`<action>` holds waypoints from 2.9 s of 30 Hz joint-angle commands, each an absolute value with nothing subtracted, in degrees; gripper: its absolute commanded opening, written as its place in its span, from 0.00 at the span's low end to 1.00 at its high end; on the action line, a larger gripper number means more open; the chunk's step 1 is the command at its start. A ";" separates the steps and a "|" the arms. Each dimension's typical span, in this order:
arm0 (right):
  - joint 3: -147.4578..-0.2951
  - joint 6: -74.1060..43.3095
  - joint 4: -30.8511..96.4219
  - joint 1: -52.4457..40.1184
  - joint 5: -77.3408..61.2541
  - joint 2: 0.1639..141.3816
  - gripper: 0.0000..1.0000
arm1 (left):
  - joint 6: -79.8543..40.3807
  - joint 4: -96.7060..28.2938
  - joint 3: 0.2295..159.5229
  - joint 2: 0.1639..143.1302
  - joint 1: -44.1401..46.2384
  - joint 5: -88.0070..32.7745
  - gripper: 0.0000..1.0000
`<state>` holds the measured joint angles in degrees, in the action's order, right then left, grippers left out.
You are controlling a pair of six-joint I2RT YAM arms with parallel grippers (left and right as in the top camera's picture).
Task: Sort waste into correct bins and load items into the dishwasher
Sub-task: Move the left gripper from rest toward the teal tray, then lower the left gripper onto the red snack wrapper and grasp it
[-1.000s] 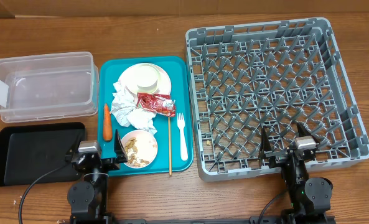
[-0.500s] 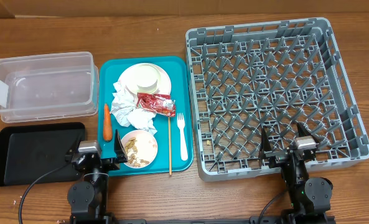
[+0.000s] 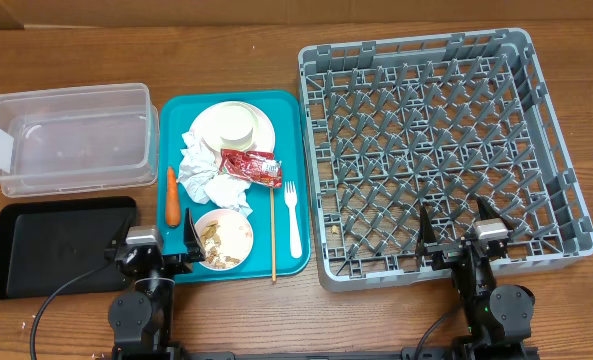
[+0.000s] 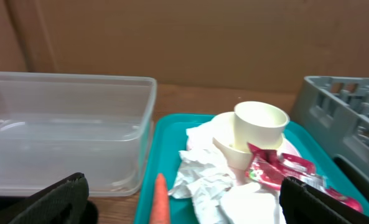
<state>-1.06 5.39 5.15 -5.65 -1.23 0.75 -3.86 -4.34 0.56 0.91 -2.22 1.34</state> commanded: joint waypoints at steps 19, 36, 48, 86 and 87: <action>-0.45 5.63 4.80 -5.39 -1.19 0.38 1.00 | -3.40 -30.41 32.03 14.33 -1.89 -11.20 1.00; -0.45 5.63 4.80 -5.39 -1.19 0.38 1.00 | -5.13 -58.39 70.02 55.11 -1.85 -32.91 1.00; -0.45 5.63 4.80 -5.39 -1.17 0.38 1.00 | -11.75 -61.73 69.82 66.50 -1.83 -27.73 0.80; -0.45 5.63 4.80 -5.39 -1.19 0.38 1.00 | -6.35 -42.68 69.80 96.14 10.33 -2.98 0.70; -0.45 5.63 4.80 -5.39 -1.19 0.38 1.00 | -6.35 -42.13 69.80 96.95 10.33 -3.01 0.70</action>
